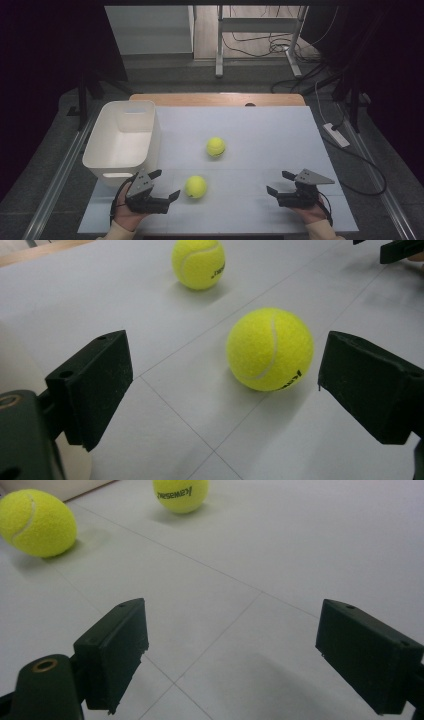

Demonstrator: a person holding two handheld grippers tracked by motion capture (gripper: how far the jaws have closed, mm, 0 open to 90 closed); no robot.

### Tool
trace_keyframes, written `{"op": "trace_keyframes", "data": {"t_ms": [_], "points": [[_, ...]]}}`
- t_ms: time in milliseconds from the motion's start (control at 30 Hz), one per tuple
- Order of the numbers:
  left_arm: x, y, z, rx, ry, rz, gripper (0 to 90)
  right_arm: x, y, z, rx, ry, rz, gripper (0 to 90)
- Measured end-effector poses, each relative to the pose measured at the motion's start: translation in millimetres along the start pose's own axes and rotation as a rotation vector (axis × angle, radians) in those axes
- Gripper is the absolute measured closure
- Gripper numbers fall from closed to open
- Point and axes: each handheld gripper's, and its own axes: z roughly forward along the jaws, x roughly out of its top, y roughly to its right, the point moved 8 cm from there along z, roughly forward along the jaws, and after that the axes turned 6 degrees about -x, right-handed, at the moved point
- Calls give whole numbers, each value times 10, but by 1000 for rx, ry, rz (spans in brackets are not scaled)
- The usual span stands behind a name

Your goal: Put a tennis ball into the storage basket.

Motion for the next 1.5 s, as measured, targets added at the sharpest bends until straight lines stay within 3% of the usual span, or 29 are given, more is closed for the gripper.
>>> {"op": "trace_keyframes", "data": {"t_ms": [667, 1500], "points": [[152, 77, 102, -42, -55, 3, 83, -8, -17, 10, -10, -6, -14, 137], [322, 191, 255, -77, -64, 27, 83, -6, -8, 20, -22, -9, -29, 139]]}}
